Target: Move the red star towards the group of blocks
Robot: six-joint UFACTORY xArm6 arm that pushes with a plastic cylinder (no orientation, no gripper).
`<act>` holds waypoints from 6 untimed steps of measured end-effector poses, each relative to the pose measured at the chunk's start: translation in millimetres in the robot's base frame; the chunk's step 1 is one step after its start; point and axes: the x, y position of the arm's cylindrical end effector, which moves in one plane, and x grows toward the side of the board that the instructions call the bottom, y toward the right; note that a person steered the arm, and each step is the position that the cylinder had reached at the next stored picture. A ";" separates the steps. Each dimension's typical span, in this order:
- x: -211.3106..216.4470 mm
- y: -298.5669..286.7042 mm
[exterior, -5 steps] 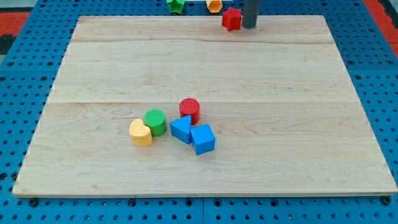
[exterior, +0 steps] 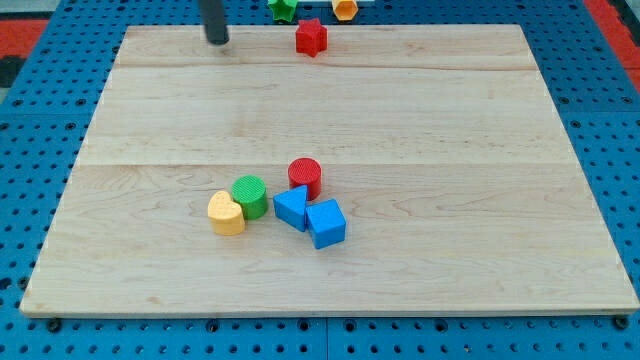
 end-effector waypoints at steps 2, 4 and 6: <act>1.3 92.8; 80.8 190.8; 40.5 216.7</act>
